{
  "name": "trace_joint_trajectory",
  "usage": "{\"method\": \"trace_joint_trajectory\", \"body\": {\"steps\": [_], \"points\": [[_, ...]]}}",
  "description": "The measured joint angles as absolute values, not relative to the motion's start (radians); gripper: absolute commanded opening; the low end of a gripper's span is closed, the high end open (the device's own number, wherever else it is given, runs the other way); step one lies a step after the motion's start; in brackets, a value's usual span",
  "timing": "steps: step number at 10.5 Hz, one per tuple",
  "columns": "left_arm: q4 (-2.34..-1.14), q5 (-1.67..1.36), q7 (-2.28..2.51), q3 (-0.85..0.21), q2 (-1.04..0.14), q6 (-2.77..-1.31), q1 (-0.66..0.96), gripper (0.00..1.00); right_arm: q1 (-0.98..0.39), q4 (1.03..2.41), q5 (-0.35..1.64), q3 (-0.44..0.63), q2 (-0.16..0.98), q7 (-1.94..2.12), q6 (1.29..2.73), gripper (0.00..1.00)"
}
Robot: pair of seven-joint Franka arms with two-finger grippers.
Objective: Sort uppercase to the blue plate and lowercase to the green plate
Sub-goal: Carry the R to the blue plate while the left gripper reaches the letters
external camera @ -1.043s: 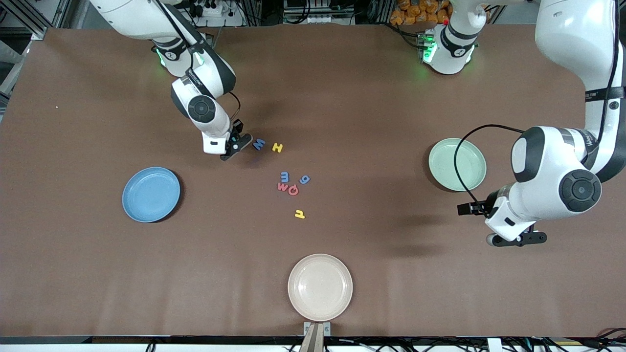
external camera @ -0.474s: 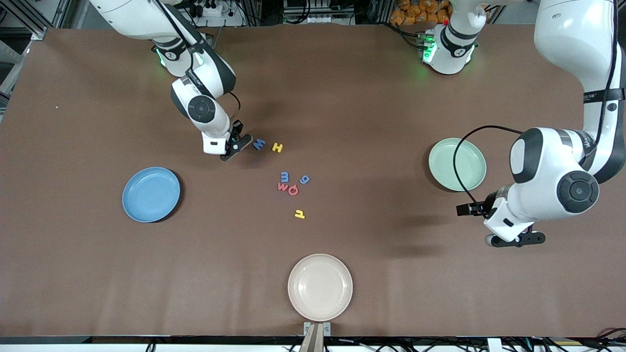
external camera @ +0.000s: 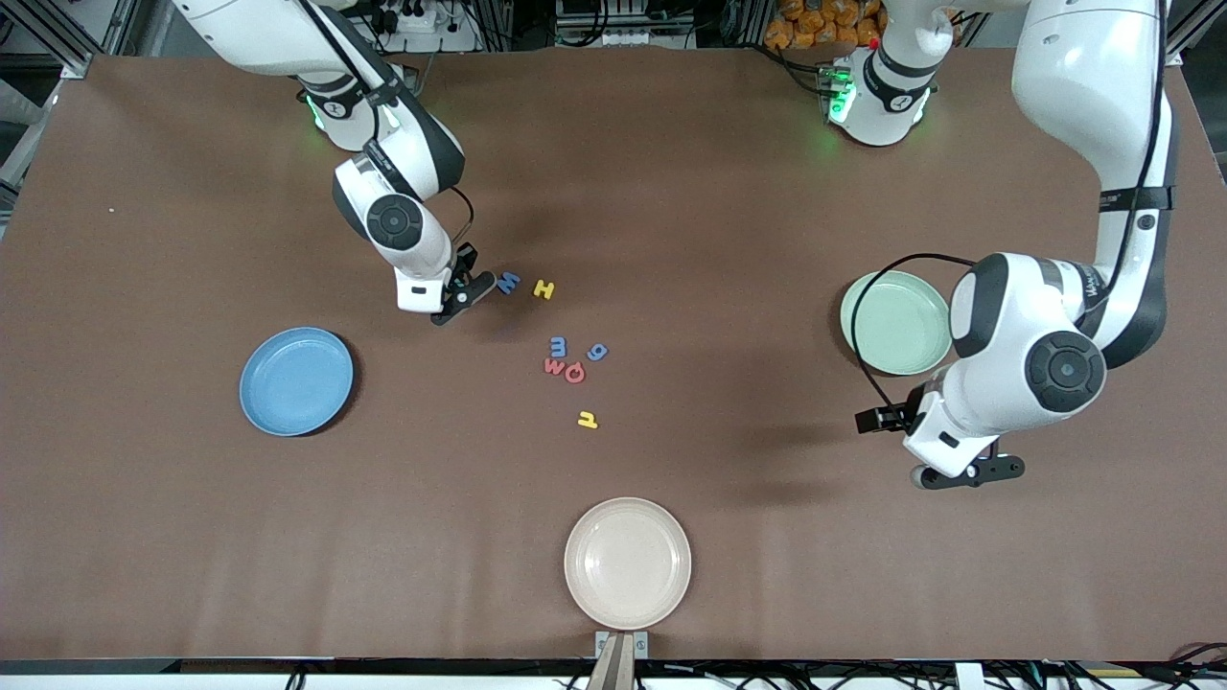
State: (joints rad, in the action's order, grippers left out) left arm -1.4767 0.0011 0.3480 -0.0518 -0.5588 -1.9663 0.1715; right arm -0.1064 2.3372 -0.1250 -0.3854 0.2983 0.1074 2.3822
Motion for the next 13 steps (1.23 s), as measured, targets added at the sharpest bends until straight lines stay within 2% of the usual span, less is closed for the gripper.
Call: {"method": "trace_joint_trajectory", "body": {"steps": [2, 6, 10, 13], "points": [[-1.477, 0.001, 0.414, -0.053, -0.560, -1.966, 0.214, 1.00, -0.106, 2.263, -0.126, -0.341, 0.297, 0.164, 2.306, 0.27], [-1.479, 0.001, 0.612, -0.057, -0.580, -1.969, 0.311, 1.00, -0.102, 2.131, -0.126, -0.162, 0.297, 0.411, 2.181, 0.27], [-1.479, 0.001, 0.836, -0.058, -0.648, -2.069, 0.476, 1.00, -0.089, 2.127, -0.207, -0.037, 0.319, 0.529, 2.211, 0.28], [-1.478, 0.001, 0.914, -0.058, -0.690, -2.101, 0.562, 1.00, -0.051, 2.129, -0.215, 0.002, 0.378, 0.622, 2.308, 0.32]]}}
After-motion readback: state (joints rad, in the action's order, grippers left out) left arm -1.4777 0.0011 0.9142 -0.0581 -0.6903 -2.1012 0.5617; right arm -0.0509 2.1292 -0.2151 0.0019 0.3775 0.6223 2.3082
